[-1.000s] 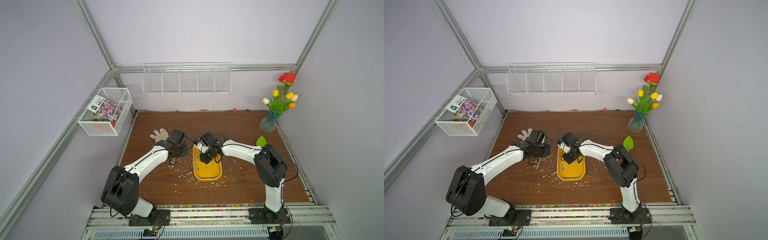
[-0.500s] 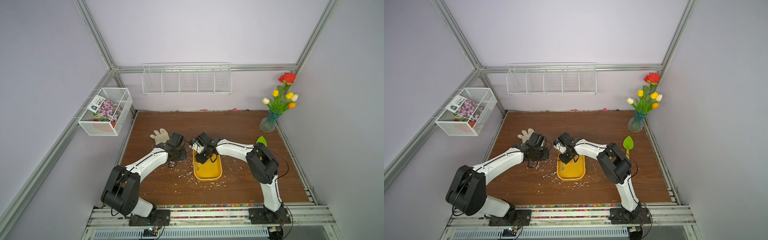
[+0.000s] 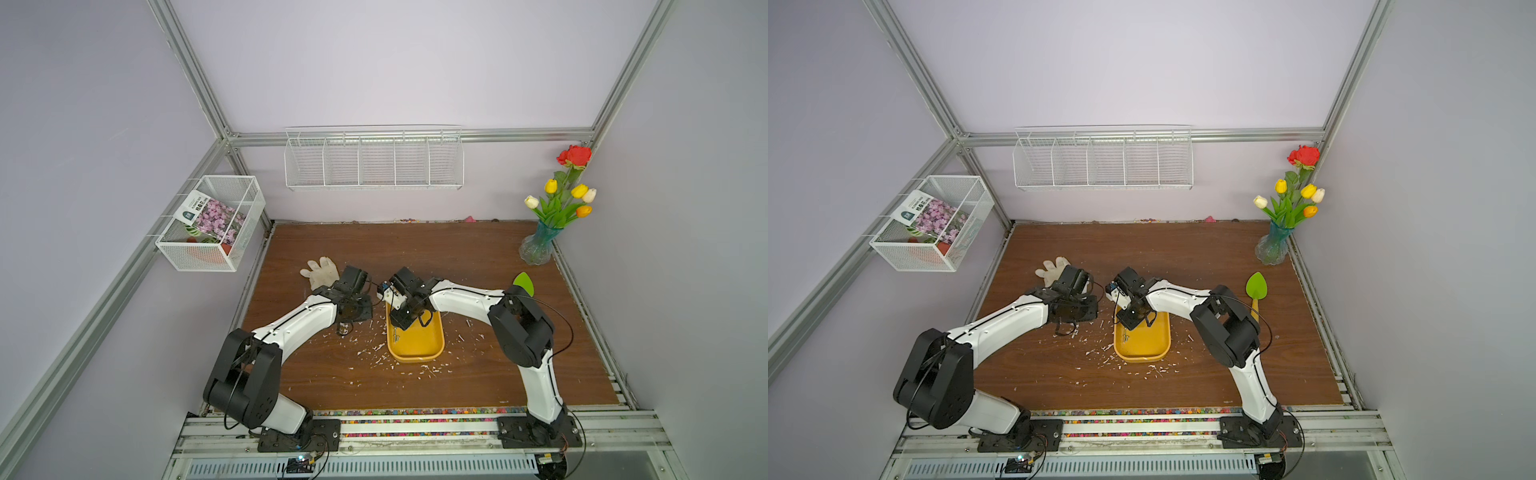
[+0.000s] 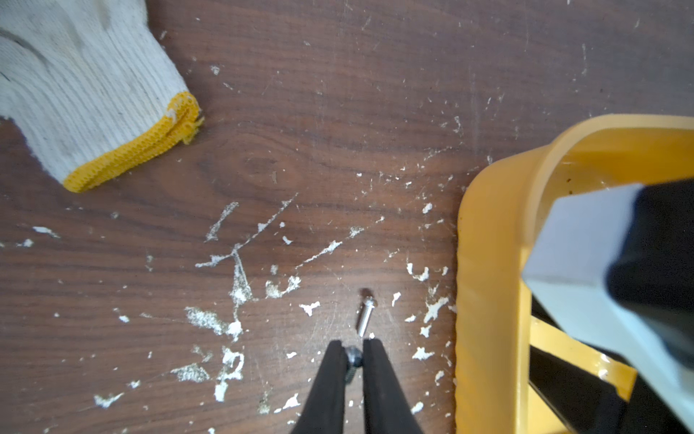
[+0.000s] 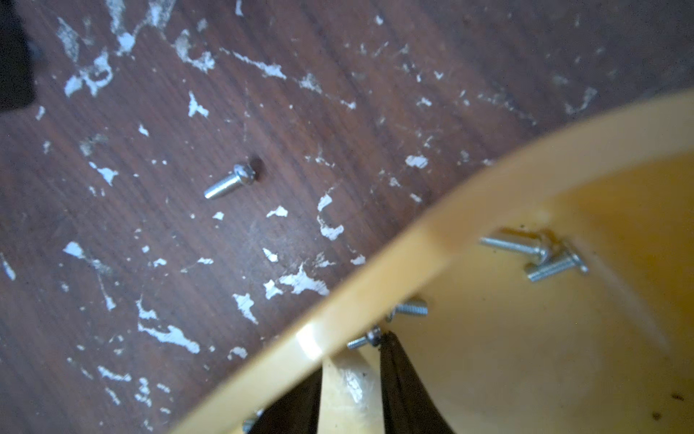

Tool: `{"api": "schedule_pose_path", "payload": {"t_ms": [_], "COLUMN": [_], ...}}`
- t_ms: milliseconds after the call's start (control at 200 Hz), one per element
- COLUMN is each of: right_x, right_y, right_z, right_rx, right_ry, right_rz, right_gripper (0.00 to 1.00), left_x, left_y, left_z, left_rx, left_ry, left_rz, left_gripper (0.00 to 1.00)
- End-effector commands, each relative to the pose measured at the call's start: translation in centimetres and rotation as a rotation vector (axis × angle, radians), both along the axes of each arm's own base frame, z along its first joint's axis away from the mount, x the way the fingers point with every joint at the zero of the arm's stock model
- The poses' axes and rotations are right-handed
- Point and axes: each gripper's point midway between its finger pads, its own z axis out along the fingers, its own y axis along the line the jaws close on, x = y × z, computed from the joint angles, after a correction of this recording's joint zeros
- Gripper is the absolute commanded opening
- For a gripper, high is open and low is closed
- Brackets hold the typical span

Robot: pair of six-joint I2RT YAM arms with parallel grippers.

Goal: Take out the screws from the storage box
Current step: Pick up the screw from the storage box.

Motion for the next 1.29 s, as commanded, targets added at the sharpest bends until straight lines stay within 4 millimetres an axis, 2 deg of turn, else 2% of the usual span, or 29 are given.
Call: {"api": "schedule_pose_path", "payload": {"t_ms": [0, 355, 685, 775, 845, 1065, 1290], "right_x": [-0.1, -0.4, -1.2, -1.3, -1.2, -0.6, 0.9], "right_y": [-1.0, -3.1, -3.9, -3.9, -3.9, -3.3, -2.1], "right_z": [-2.7, -3.8, -4.1, -4.1, -4.0, -2.4, 2.9], "right_rx": [-0.077, -0.179, -0.196, -0.190, -0.187, -0.139, 0.000], "right_ry": [0.016, 0.011, 0.025, 0.024, 0.020, 0.000, -0.044], "right_rz": [-0.014, -0.042, -0.048, -0.052, -0.055, -0.069, -0.121], "right_gripper": [0.30, 0.21, 0.15, 0.05, 0.02, 0.00, 0.00], "left_x": [0.1, 0.4, 0.3, 0.2, 0.3, 0.6, 1.1], "left_y": [0.1, 0.1, 0.0, 0.0, 0.0, -0.2, -0.6], "left_z": [-0.4, -0.2, -0.5, -0.6, -0.6, -0.3, 1.3], "left_rx": [0.009, 0.023, 0.021, 0.022, 0.021, 0.020, -0.008], "left_ry": [0.012, 0.014, 0.024, 0.025, 0.027, 0.022, -0.011], "left_rz": [-0.010, -0.020, -0.017, -0.018, -0.021, -0.025, -0.026], "left_gripper": [0.14, 0.14, 0.15, 0.15, 0.15, 0.15, 0.15]}}
